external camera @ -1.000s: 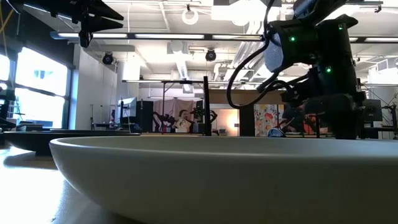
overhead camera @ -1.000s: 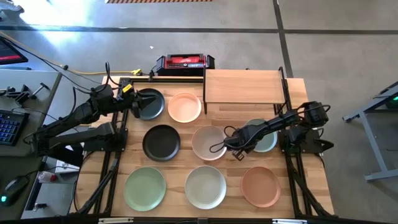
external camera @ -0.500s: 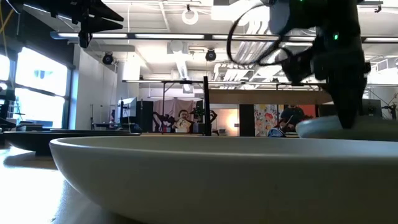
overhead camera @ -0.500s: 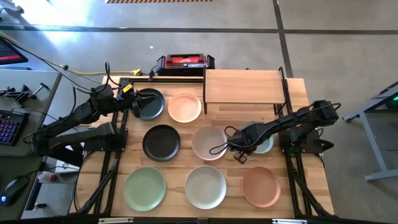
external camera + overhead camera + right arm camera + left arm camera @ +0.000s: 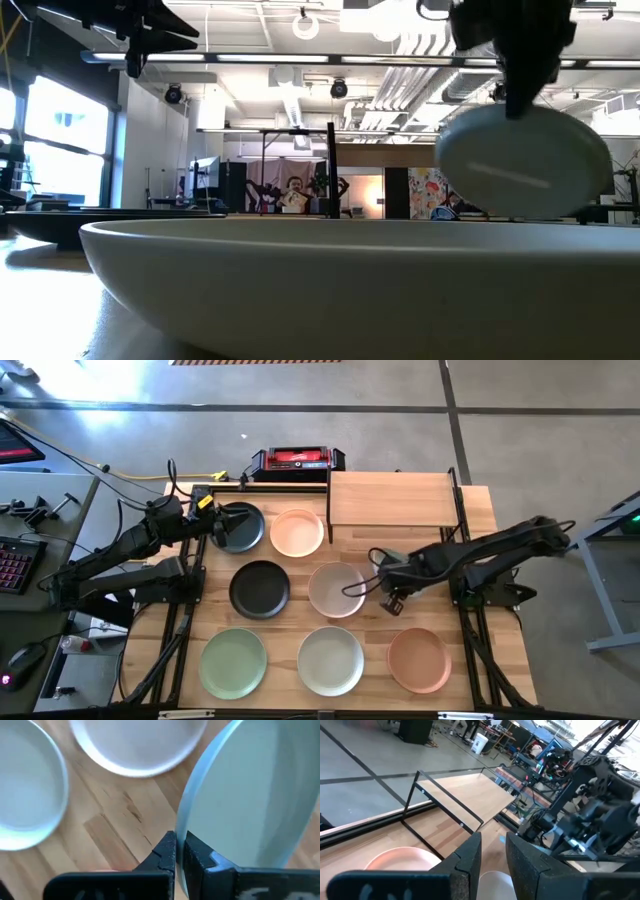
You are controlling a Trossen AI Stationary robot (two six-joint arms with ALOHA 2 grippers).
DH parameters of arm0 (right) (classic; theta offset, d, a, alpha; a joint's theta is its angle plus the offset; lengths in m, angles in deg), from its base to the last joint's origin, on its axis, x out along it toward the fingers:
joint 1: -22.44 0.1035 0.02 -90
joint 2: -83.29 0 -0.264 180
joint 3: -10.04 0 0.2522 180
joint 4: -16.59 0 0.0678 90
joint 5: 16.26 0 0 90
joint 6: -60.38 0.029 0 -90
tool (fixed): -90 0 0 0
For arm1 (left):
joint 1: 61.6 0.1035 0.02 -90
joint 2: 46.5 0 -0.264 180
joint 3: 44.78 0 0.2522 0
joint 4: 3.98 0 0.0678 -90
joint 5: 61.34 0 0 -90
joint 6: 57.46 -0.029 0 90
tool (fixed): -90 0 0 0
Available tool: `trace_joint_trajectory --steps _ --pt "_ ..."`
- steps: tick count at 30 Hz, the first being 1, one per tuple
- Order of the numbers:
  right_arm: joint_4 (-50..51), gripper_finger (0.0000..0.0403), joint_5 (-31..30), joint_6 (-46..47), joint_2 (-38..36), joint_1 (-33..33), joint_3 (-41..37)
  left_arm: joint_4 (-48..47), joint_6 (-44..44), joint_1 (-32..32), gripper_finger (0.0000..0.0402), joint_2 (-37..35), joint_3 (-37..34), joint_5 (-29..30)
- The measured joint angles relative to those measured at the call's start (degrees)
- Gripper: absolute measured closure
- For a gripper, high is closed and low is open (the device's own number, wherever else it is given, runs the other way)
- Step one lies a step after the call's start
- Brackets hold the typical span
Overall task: Place and stack plates onto a shelf
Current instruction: Put the light blue plate on the shelf
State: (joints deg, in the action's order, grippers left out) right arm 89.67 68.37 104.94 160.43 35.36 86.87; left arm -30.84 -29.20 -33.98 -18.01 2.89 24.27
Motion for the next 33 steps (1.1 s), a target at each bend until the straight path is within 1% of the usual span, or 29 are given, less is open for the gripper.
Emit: trace_joint_trajectory --steps 4,7,14,18,23,25,30,33 --pt "-0.27 0.0403 -0.64 -3.82 -3.33 0.00 1.14 -0.01 0.02 0.00 0.0323 0.00 0.00 0.00" --pt "-0.44 0.0403 -1.43 -9.08 -5.54 0.00 1.69 -0.02 0.02 0.00 0.0323 0.00 0.00 -0.02" --pt "-0.62 0.0403 -2.39 -17.09 -8.89 0.00 4.77 -0.17 0.02 0.00 0.0323 0.00 0.00 -0.02" --pt "0.75 0.0403 -6.63 -22.07 -9.48 -0.10 8.52 -1.10 0.02 0.00 0.0323 0.00 0.00 -0.02" --pt "5.89 0.0403 -17.37 -27.71 -9.33 -0.35 14.22 -2.13 0.00 0.00 0.0323 0.00 0.00 -0.04" --pt "8.44 0.0403 -20.83 -28.59 -9.33 -0.93 16.08 -2.34 0.02 0.00 0.0323 0.00 0.00 -0.04" --pt "14.67 0.0403 -26.77 -31.24 -9.33 -3.97 18.69 -2.34 0.00 0.00 0.0323 0.01 0.00 -0.04" --pt "17.53 0.0403 -28.68 -32.74 -9.31 -6.62 18.71 -2.33 0.00 0.00 0.0323 0.00 0.00 -0.04"
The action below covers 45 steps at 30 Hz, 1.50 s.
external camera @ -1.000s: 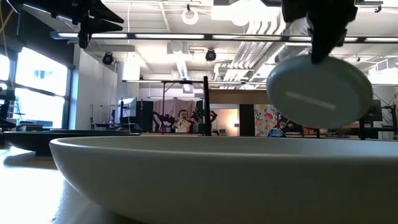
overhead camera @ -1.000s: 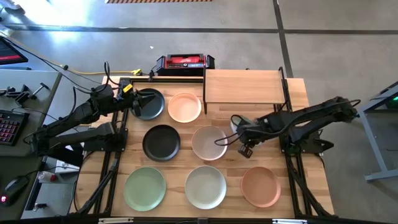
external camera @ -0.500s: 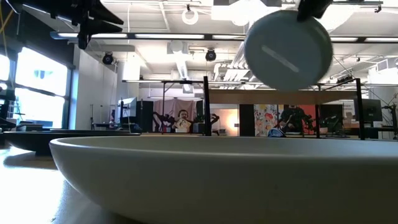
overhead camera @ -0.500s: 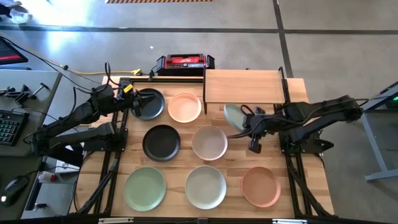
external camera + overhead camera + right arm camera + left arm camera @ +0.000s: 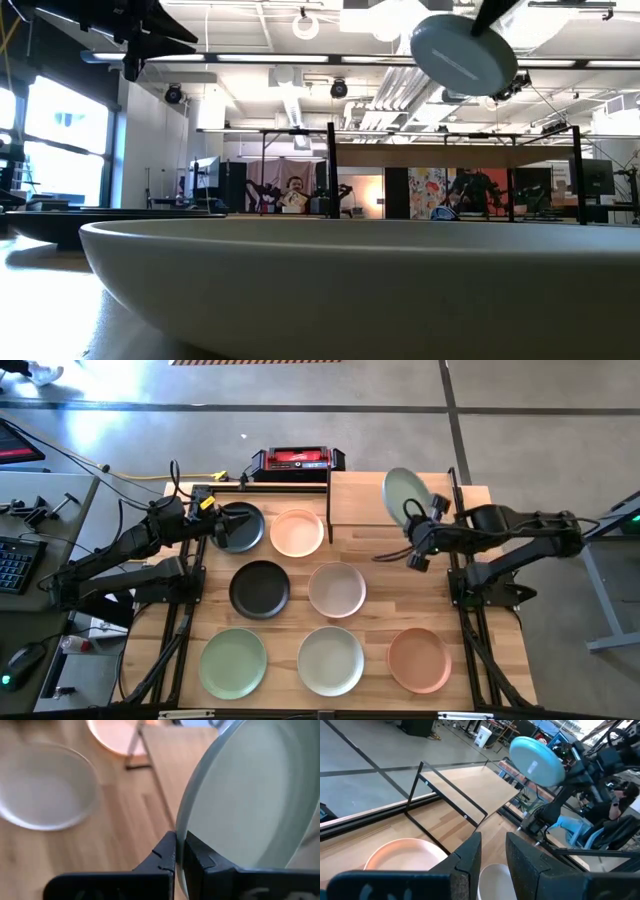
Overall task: Place and stack plates onto a shelf
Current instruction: Put the light blue plate on the shelf
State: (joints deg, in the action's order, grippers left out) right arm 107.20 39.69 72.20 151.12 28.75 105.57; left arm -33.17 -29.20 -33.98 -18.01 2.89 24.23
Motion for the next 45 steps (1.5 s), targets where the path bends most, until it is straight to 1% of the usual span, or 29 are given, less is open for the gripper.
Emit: trace_joint_trajectory --steps 7,12,15,33,37,45 --pt "5.19 0.0403 -0.18 -0.33 0.89 -8.08 -0.11 0.01 -0.01 -0.01 0.0323 0.01 0.00 -0.01" --pt "5.28 0.0403 5.28 -0.33 1.99 -14.54 -0.11 0.01 0.01 -0.02 0.0323 0.00 0.00 0.00" --pt "5.24 0.0403 5.98 -0.35 3.27 -16.88 -0.12 0.01 0.00 -0.02 0.0323 0.01 0.00 -0.02" --pt "3.21 0.0403 8.37 -8.04 12.39 -24.34 -0.20 -0.06 -0.01 -0.02 0.0323 0.00 0.00 -0.03" --pt "1.11 0.0403 10.46 -9.27 12.48 -26.36 -0.20 -1.31 -0.01 -0.02 0.0323 0.00 0.00 -0.04" --pt "1.30 0.0403 11.03 -8.71 12.41 -29.10 -0.20 -3.90 -0.01 -0.02 0.0323 0.02 0.02 -0.07"
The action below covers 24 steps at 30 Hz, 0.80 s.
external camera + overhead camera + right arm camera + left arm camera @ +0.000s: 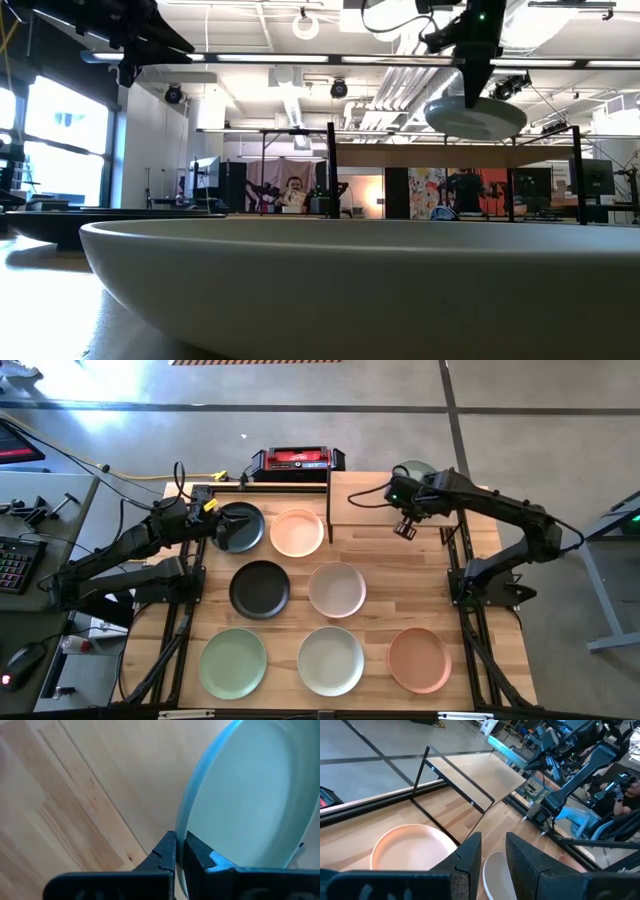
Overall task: Place and stack plates onto a shelf
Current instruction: Put the light blue plate on the shelf
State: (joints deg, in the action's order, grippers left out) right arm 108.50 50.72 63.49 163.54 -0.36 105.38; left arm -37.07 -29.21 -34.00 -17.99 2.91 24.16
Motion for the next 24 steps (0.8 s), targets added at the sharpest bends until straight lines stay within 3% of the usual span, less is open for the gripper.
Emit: trace_joint_trajectory --steps 12,24 --pt "1.46 0.0403 8.35 3.94 0.00 -4.76 0.00 -0.09 0.00 0.00 0.0323 0.00 -0.02 0.00" --pt "2.48 0.0403 12.16 3.06 1.32 -7.92 0.00 -0.11 0.00 0.02 0.0323 0.00 0.00 0.00"
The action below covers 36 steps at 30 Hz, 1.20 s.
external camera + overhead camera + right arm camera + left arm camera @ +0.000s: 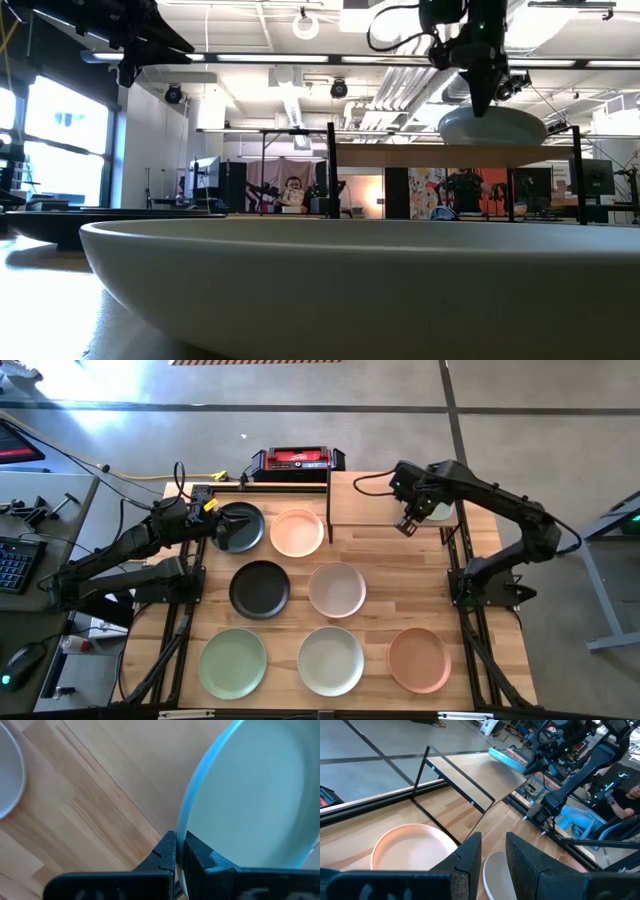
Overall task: Place and stack plates onto a shelf
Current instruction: Put the light blue plate on the shelf, then stack the pink plate on top of the light blue plate on the shelf
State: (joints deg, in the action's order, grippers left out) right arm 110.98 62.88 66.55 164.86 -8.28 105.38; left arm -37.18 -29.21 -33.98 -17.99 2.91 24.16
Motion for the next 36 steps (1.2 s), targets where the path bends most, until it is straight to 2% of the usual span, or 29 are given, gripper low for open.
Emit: trace_joint_trajectory --steps 14,25,32,36 --pt "-0.27 0.0401 -0.53 -1.28 2.11 0.10 0.00 -0.04 0.00 0.00 0.0323 0.00 0.00 0.01" --pt "-0.31 0.0323 -3.10 -1.25 2.09 0.03 0.00 -0.04 0.00 0.00 0.0323 0.00 0.00 0.00" --pt "-0.29 0.0316 -3.52 -2.13 2.06 -0.05 0.00 -0.04 0.09 0.00 0.0323 0.00 0.00 -0.09" --pt "-0.13 0.0315 -0.43 -2.01 1.94 -0.03 0.02 0.01 1.97 -0.03 0.0323 0.00 0.00 -2.77"
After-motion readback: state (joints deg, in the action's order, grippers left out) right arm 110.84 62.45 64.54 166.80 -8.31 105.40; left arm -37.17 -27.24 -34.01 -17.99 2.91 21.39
